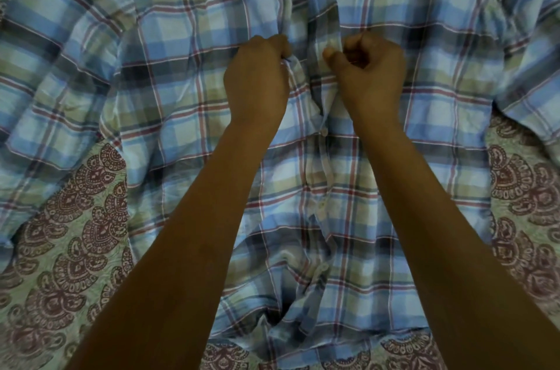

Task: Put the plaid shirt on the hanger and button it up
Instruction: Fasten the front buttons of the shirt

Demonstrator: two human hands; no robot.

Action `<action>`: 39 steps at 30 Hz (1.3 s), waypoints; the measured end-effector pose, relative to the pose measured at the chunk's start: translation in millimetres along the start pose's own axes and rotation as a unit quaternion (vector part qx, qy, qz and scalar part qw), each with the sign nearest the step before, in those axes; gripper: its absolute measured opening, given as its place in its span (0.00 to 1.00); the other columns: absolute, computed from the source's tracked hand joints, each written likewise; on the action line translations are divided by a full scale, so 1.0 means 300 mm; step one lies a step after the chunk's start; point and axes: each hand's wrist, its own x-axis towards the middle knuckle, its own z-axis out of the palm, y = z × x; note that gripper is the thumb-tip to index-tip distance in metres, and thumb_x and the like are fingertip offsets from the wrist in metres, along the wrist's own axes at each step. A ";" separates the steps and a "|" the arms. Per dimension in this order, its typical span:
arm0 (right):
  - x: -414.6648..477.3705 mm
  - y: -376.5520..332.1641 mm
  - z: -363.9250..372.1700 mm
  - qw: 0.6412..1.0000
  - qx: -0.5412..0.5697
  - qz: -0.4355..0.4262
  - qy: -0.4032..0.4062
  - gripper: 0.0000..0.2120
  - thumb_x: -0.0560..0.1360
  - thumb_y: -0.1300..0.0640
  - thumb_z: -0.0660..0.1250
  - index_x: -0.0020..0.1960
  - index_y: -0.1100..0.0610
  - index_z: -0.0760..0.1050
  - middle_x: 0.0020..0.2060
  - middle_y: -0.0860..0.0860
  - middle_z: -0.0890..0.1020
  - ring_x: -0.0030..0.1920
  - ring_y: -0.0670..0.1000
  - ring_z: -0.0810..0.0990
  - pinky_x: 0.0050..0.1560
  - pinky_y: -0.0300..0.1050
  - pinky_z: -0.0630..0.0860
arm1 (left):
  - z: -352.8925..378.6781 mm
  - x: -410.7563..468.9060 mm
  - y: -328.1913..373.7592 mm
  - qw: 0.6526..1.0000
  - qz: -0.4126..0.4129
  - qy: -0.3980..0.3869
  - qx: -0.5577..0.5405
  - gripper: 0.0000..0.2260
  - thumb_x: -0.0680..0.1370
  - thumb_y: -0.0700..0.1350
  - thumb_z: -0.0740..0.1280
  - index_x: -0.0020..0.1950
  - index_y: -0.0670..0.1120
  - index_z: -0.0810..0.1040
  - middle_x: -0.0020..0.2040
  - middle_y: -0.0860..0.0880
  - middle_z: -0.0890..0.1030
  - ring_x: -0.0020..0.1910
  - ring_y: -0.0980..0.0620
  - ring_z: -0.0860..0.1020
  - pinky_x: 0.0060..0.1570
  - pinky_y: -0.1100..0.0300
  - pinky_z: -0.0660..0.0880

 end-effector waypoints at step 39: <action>-0.055 -0.033 0.065 0.998 0.020 0.033 -0.039 0.04 0.72 0.63 0.69 0.47 0.60 0.79 0.34 0.49 0.79 0.39 0.48 0.79 0.46 0.41 0.77 | -0.060 -0.025 0.046 0.974 -0.089 0.042 -0.202 0.03 0.70 0.39 0.68 0.37 0.42 0.80 0.32 0.50 0.78 0.35 0.52 0.79 0.39 0.62 0.76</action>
